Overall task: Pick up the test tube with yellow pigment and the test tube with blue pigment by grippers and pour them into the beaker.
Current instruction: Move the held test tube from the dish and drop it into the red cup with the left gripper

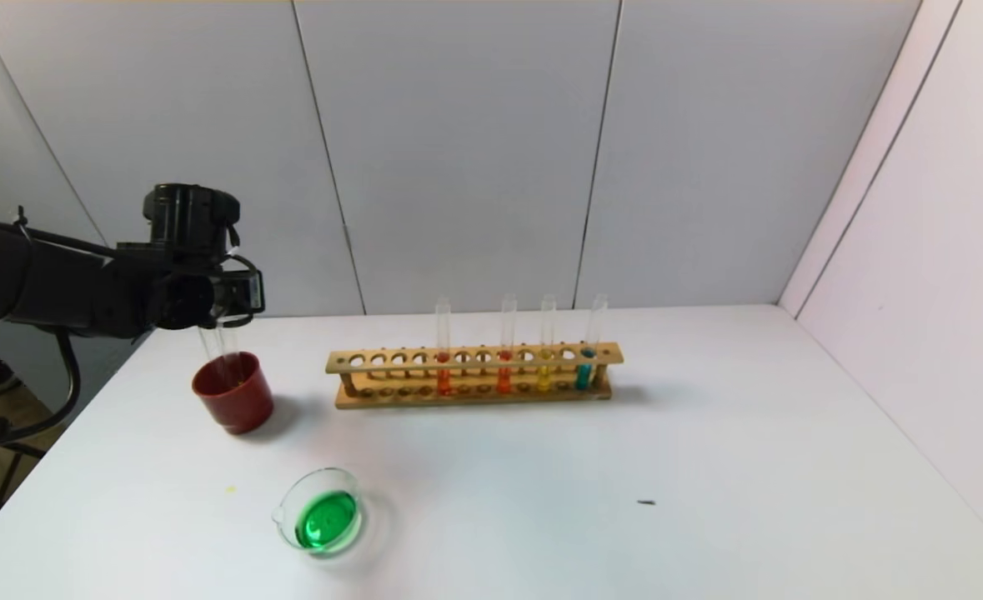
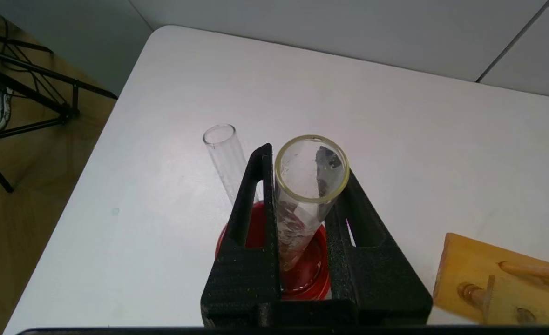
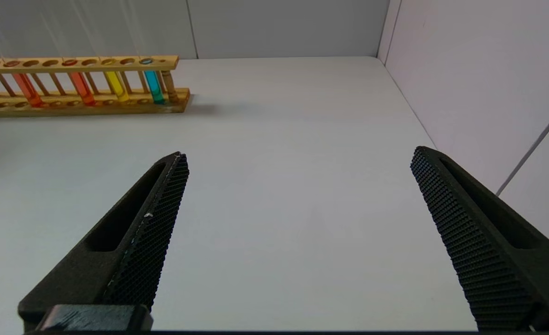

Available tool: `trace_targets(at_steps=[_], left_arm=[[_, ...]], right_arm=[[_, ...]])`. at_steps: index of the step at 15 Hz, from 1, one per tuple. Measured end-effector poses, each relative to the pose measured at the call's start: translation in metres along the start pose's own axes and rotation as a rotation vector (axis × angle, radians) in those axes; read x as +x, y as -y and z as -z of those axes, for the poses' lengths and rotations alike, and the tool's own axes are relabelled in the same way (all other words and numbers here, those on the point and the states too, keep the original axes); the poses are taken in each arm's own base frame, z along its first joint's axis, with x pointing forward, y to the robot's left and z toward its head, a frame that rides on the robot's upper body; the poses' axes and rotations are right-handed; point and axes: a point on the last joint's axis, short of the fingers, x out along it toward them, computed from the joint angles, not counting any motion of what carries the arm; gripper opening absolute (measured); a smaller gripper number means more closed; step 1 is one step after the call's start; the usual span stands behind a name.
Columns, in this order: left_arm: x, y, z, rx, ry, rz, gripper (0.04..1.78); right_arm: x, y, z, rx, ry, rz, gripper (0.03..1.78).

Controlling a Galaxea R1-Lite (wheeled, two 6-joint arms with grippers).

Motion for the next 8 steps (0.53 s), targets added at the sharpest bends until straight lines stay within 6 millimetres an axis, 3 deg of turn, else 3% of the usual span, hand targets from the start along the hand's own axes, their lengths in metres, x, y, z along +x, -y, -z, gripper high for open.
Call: trace_targets(at_steps=[8], left_arm=[[0.003,0.001,0.028,0.015,-0.033,0.005,0.32]], right_arm=[[0.000,0.000,0.000,0.000,0.000,0.001,1.74]])
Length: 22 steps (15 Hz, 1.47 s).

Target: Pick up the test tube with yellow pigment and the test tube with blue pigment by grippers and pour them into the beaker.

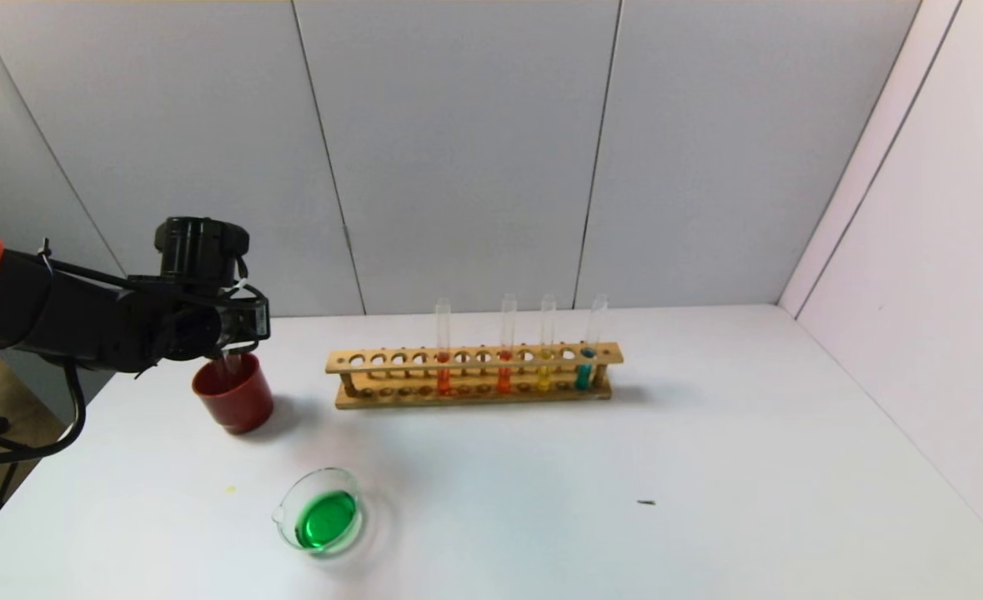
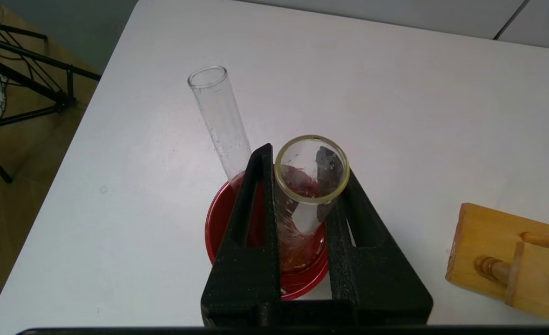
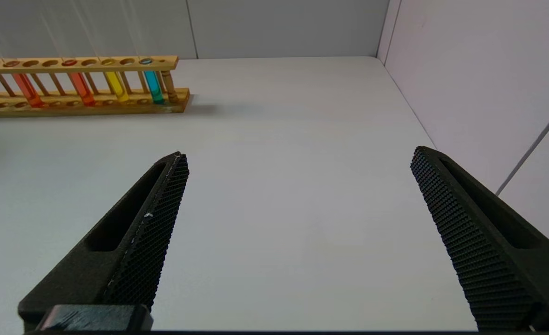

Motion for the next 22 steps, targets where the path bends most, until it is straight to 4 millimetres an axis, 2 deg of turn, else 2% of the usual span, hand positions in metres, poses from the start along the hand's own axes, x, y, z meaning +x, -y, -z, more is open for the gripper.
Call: trace_targets(at_steps=[7,10,13,16,18,20,22], left_arm=[[0.007,0.001,0.021,0.013,-0.022,-0.003,0.33],[0.008,0.001,0.025,0.012,-0.004,0.005,0.43],[0.005,0.000,0.020,0.026,0.016,0.008,0.77],[-0.002,-0.003,0.012,0.024,0.040,0.012,1.28],[-0.009,-0.005,0.006,0.036,0.062,0.014,1.53],[-0.020,-0.009,-0.003,0.050,0.094,0.018,1.69],[-0.036,-0.015,-0.014,0.067,0.136,0.021,1.75]], right_arm=[[0.000,0.000,0.000,0.000,0.000,-0.001,1.74],[0.000,0.000,0.000,0.000,0.000,-0.001,1.74],[0.000,0.000,0.000,0.000,0.000,-0.001,1.74],[0.000,0.000,0.000,0.000,0.000,-0.001,1.74],[0.000,0.000,0.000,0.000,0.000,0.000,1.74],[0.000,0.000,0.000,0.000,0.000,-0.001,1.74],[0.000,0.000,0.000,0.000,0.000,0.000,1.74]])
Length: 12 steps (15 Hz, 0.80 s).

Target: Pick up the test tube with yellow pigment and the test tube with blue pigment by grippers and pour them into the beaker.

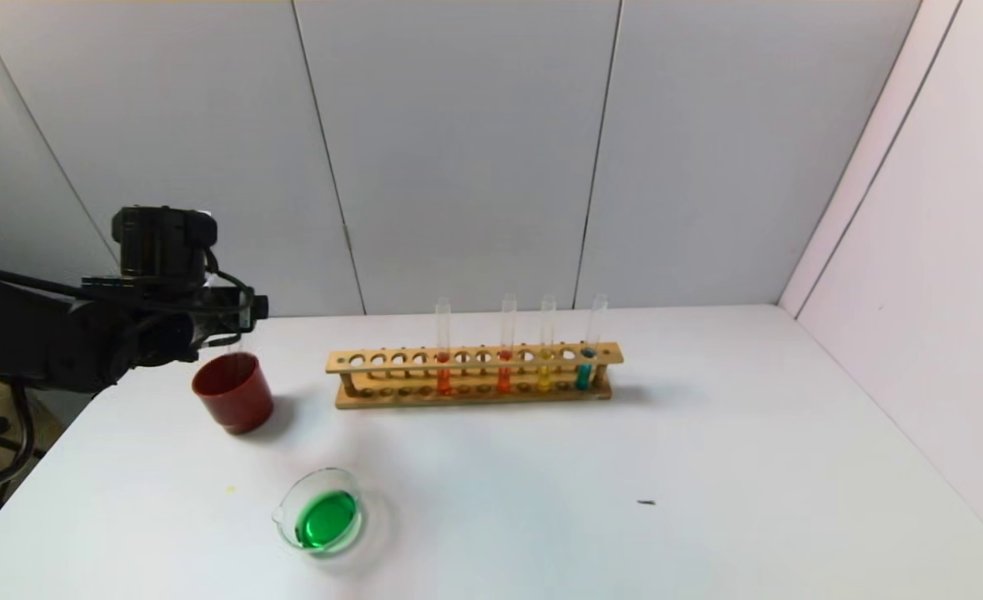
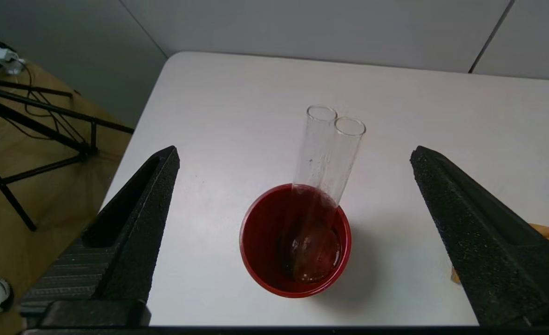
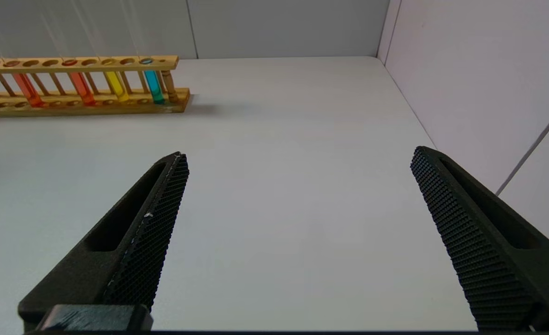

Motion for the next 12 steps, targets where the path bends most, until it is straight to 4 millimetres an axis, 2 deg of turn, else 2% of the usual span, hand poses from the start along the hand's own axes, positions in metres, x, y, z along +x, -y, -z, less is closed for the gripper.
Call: trace_targets(at_steps=[4,7,9,12], left_arm=[[-0.042,-0.019,-0.022,0.002,0.060,0.013,1.75],[-0.087,-0.040,-0.030,0.004,0.096,0.058,1.75],[-0.122,-0.056,-0.028,0.000,0.127,0.090,1.75],[-0.175,-0.080,-0.007,0.000,0.162,0.154,1.75]], right_arm=[[0.000,0.000,0.000,0.000,0.000,0.000,1.74],[0.000,0.000,0.000,0.000,0.000,0.000,1.74],[0.000,0.000,0.000,0.000,0.000,0.000,1.74],[0.000,0.000,0.000,0.000,0.000,-0.001,1.74]])
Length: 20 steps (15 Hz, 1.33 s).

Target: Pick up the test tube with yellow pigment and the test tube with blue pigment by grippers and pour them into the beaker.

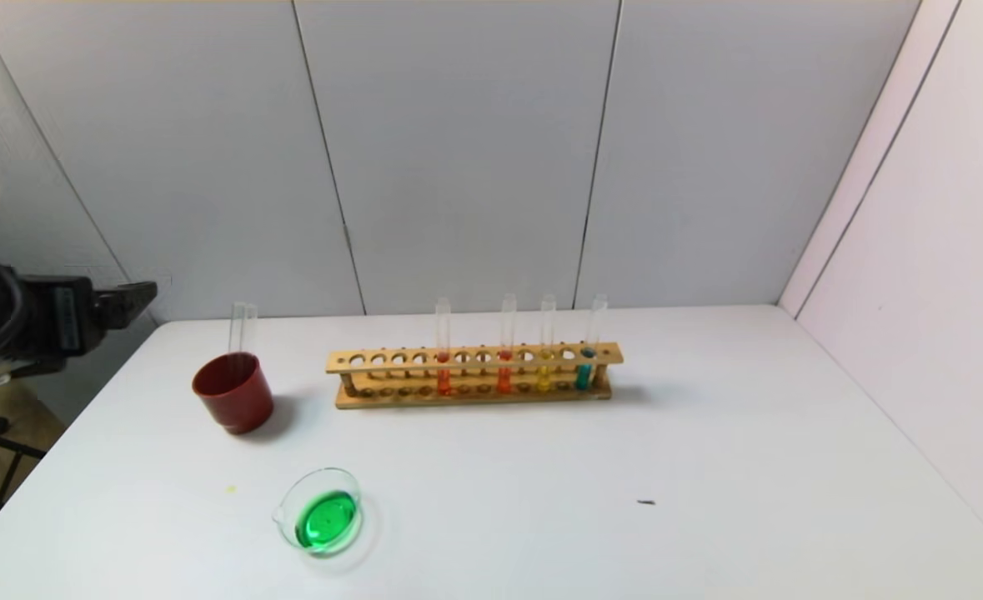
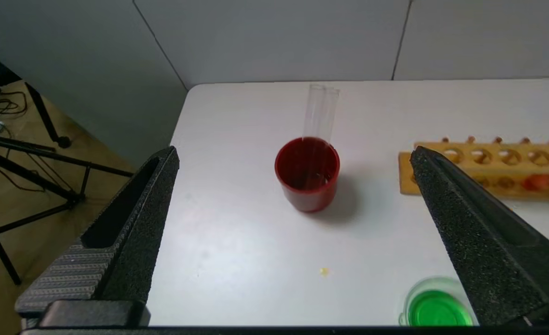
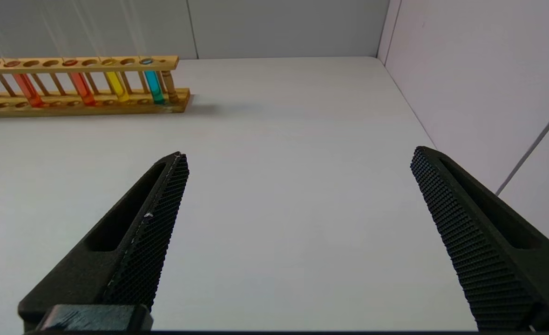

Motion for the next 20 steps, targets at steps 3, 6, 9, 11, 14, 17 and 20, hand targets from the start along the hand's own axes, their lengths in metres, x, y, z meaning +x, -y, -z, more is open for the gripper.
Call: trace_targets(at_steps=[3,6,9,11,14,17,20], left_arm=[[-0.059,-0.016,0.023,-0.004,0.028,0.036,1.75],[-0.115,-0.030,0.055,-0.006,0.058,0.047,1.75],[-0.158,-0.042,0.092,-0.010,0.056,0.006,1.75],[-0.176,-0.043,0.111,-0.014,0.057,-0.052,1.75],[-0.186,-0.042,0.132,0.006,0.100,-0.044,1.75],[-0.183,-0.038,0.166,0.010,0.122,0.028,1.75],[-0.160,-0.031,0.196,0.006,0.144,0.076,1.75]], right_arm=[[0.000,0.000,0.000,0.000,0.000,0.000,1.74],[0.000,0.000,0.000,0.000,0.000,0.000,1.74],[0.000,0.000,0.000,0.000,0.000,0.001,1.74],[0.000,0.000,0.000,0.000,0.000,0.001,1.74],[0.000,0.000,0.000,0.000,0.000,0.000,1.74],[0.000,0.000,0.000,0.000,0.000,0.000,1.74],[0.000,0.000,0.000,0.000,0.000,0.001,1.74]])
